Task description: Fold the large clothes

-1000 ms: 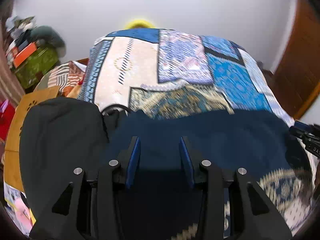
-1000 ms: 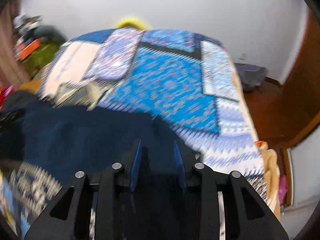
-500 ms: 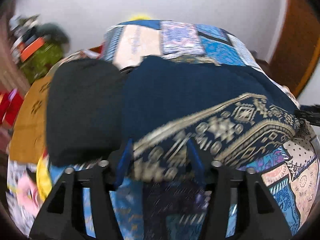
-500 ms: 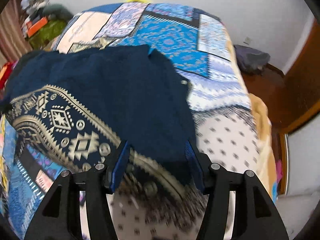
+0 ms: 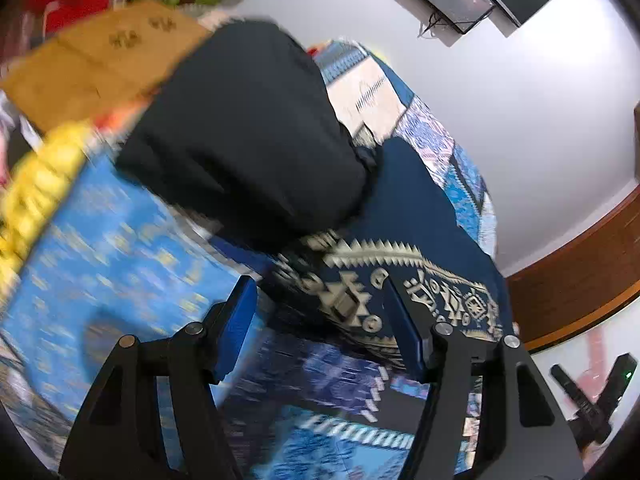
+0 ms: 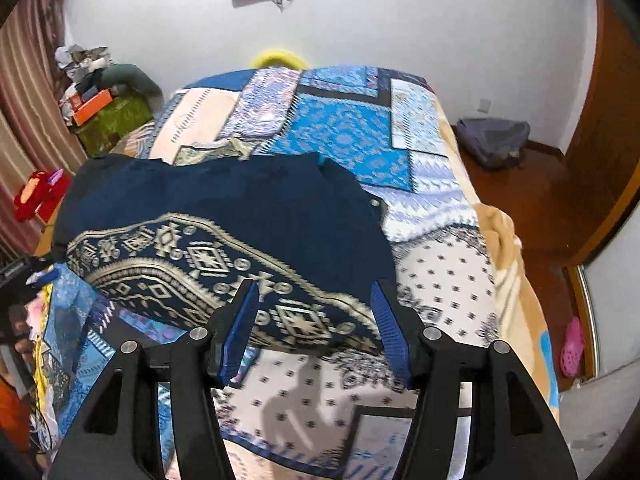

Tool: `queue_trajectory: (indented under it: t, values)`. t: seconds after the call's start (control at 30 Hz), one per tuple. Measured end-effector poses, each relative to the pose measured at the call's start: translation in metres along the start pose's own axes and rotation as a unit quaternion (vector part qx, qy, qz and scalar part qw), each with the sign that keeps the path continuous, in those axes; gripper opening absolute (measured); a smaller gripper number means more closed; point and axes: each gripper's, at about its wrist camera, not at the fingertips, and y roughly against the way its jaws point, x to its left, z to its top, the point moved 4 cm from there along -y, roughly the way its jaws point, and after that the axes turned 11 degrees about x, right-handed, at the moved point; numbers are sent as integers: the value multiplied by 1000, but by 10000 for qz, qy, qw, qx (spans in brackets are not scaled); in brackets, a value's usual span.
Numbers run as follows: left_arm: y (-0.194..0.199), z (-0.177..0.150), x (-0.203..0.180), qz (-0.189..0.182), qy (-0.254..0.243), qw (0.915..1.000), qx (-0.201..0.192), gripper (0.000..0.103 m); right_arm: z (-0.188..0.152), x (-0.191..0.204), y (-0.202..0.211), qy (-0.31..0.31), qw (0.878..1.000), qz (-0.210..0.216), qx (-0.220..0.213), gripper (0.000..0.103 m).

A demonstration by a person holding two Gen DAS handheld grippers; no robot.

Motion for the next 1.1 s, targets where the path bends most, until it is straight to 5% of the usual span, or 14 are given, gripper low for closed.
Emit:
queue_trajectory:
  t: [0.3, 0.47, 0.53, 0.67, 0.8, 0.97, 1.1]
  values:
    - [-64, 9, -20, -832, 261, 9948, 520, 64, -6, 28, -33, 99, 9987, 356, 348, 56]
    - [-77, 21, -24, -902, 408, 9933, 599, 68, -12, 30, -48, 64, 9978, 346, 564, 56]
    - [-73, 23, -31, -773, 285, 9954, 497, 61, -14, 30, -52, 33, 9975, 356, 614, 56]
    - [-49, 21, -64, -294, -454, 9983, 220, 20, -14, 29, -56, 27, 9970, 346, 689, 56]
    - [-5, 21, -121, 73, -1527, 9876, -352, 15, -7, 34, -52, 179, 9972, 237, 686, 56]
    - [54, 24, -183, -315, -2169, 9724, -805, 12, 20, 51, -31, 435, 9984, 118, 350, 56]
    - [107, 18, -203, -486, -2477, 9583, -1339, 12, 45, 78, -9, 546, 9972, 507, -9, 56]
